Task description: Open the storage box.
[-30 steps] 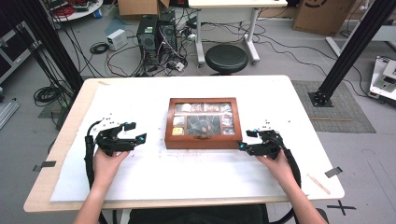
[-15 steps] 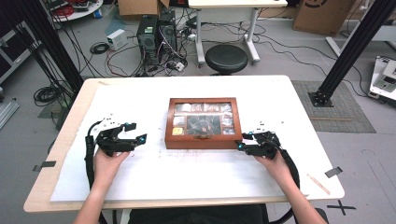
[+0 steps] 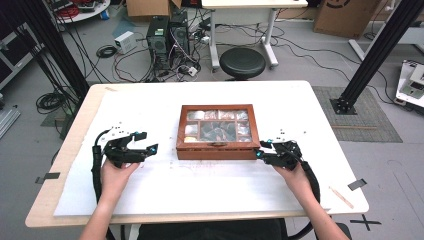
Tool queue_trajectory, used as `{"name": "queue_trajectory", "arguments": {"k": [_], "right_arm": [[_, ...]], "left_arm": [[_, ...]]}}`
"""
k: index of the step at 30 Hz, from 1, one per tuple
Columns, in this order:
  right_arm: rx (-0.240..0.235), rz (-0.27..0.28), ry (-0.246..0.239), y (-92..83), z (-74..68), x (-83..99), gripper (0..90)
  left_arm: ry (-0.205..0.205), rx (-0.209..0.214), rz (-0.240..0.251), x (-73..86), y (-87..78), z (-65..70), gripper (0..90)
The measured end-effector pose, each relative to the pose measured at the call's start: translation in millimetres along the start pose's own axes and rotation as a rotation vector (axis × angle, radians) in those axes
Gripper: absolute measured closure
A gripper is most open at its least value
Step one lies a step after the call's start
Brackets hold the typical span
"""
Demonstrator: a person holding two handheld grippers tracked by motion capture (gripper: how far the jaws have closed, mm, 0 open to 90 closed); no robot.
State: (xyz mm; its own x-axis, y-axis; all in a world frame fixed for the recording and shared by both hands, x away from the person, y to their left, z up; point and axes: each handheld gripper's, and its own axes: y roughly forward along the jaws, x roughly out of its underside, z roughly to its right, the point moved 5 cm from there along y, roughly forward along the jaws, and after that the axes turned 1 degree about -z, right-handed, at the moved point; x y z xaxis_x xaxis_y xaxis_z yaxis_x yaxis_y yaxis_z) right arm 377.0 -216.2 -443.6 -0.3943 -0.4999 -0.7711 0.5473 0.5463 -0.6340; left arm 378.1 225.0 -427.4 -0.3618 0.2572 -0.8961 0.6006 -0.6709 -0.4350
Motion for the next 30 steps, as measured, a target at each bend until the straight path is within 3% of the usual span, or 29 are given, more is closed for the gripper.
{"name": "queue_trajectory", "arguments": {"k": [6, 30], "right_arm": [[0.057, 0.035, -0.005, -3.9, 0.3, -4.9, 51.5], [0.068, 0.144, 0.007, -14.0, 5.9, -30.4, 52.7]], "left_arm": [[0.000, 0.002, 0.002, -0.3, -0.1, 0.6, 29.5], [-0.008, 0.002, 0.009, -0.8, -1.1, 0.2, 29.5]]}}
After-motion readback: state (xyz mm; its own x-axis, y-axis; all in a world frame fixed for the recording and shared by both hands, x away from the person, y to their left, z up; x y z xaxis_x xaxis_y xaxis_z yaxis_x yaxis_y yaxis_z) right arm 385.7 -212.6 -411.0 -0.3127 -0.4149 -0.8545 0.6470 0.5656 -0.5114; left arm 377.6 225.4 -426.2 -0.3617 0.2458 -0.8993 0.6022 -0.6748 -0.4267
